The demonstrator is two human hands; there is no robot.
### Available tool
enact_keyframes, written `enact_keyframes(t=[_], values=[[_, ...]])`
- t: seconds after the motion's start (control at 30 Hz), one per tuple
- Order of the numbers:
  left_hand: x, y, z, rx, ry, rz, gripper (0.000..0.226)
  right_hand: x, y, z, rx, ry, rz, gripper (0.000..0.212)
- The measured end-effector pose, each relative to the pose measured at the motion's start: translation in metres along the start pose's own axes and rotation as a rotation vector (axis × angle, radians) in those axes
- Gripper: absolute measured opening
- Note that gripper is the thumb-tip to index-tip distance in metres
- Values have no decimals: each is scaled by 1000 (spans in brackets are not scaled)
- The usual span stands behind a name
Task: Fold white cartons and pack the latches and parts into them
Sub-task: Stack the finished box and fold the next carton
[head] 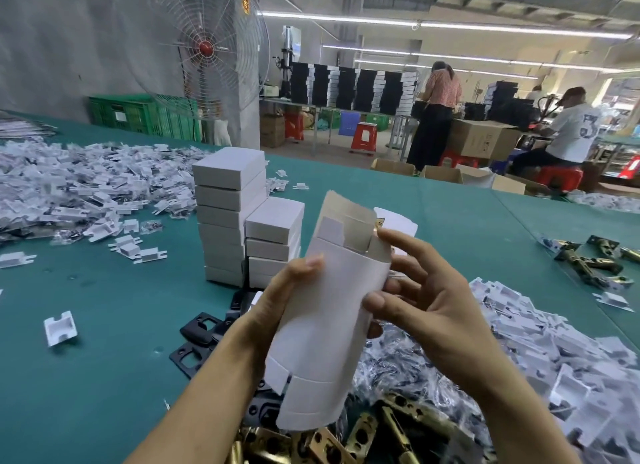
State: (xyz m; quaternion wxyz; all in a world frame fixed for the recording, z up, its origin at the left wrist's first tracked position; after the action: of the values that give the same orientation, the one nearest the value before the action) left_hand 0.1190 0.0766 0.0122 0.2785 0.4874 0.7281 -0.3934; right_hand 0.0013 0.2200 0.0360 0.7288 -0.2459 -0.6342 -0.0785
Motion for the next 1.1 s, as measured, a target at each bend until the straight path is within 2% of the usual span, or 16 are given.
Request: enact_keyframes(t=[0.03, 0.07, 0.13, 0.2, 0.27, 0.33, 0.5, 0.53, 0.63, 0.67, 0.73, 0.8, 0.87, 1.0, 1.1], values=[[3, -1, -1, -39, 22, 3, 83, -1, -1, -1, 11, -35, -2, 66], [5, -3, -5, 9, 83, 3, 88, -1, -1, -2, 21, -59, -2, 67], [5, -7, -16, 66, 127, 0, 87, -4, -1, -3, 49, -82, -21, 68], [6, -9, -9, -41, 73, 18, 95, -6, -1, -6, 112, -117, -79, 64], [9, -7, 0, 39, 136, 41, 87, -7, -2, -7, 140, -142, -126, 55], [9, -6, -2, 56, 190, 71, 82, -6, -2, -6, 91, -133, -129, 43], [13, -10, -4, -27, -120, -1, 79, -4, -2, 3, -10, -140, -93, 34], [13, -13, -8, -76, -209, -31, 76, -3, -1, 4, -20, -137, -87, 32], [13, -20, -11, -393, -583, -188, 69, -1, -1, 8, -117, -14, -42, 28], [14, -22, -13, -417, -678, -238, 68, 0, -1, 9, -164, 55, -21, 26], [18, -22, -18, -336, -759, -268, 64, 0, -1, 11, -235, 142, 24, 23], [28, -22, -21, -223, -770, -214, 58, -1, -2, 9, -265, 195, 84, 18], [39, -24, -21, -141, -749, -193, 69, -1, -4, 6, -275, 274, 120, 15], [44, -24, -19, -84, -724, -191, 79, -12, -6, 6, -214, 326, 52, 26], [45, -24, -15, -99, -770, -206, 64, -18, -5, 10, -198, 336, 28, 25]])
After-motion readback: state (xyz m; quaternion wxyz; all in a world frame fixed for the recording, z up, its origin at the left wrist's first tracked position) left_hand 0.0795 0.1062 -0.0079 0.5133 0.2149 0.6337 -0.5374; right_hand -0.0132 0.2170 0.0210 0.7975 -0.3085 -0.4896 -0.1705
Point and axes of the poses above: each hand's wrist, its own y-axis away from the middle knuckle, its own z-axis out of the back of the hand, x = y × z, the point moved 1 cm from there along -y, towards the middle knuckle, and after that the axes turned 10 degrees about -z, right-handed, at the moved point
